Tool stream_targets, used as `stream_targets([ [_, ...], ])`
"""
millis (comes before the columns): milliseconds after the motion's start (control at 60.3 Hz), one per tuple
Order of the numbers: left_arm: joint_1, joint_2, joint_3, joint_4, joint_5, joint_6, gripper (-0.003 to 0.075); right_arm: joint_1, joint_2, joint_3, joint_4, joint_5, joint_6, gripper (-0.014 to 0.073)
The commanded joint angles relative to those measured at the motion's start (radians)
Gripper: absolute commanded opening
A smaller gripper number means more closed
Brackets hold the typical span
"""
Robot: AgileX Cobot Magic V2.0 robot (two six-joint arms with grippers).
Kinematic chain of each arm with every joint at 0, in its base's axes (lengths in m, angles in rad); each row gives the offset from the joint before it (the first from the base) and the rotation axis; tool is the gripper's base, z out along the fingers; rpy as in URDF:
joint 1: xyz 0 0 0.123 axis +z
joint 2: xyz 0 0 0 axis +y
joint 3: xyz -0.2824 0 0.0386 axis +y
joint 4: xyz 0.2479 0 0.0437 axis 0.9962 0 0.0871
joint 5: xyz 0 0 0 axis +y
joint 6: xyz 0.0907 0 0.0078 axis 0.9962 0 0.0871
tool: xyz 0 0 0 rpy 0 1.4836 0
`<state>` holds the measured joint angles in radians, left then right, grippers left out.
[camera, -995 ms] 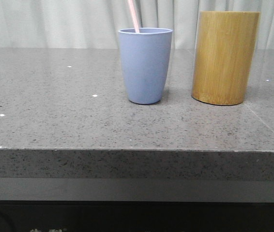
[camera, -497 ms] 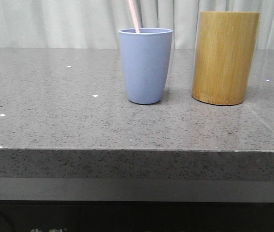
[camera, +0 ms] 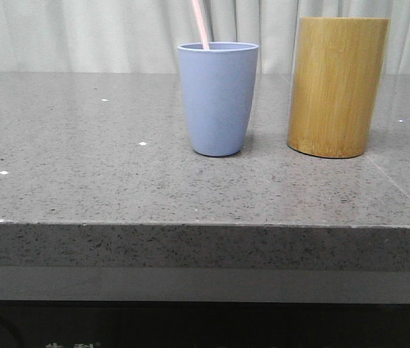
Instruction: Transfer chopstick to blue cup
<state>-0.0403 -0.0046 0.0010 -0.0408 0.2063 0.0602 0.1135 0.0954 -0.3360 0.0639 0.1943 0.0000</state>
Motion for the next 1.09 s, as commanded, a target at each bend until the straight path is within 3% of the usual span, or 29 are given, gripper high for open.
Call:
stream_targets([
  [0,0.002,-0.026,0.009,-0.011,-0.134,-0.009,-0.0019,-0.007,0.012,-0.026,0.0,-0.086,-0.006,-0.011],
  [1078,0.002,-0.024,0.009,-0.011,-0.125,-0.009,-0.0019,-0.007,0.012,-0.003,-0.013,-0.069,-0.006,-0.011],
])
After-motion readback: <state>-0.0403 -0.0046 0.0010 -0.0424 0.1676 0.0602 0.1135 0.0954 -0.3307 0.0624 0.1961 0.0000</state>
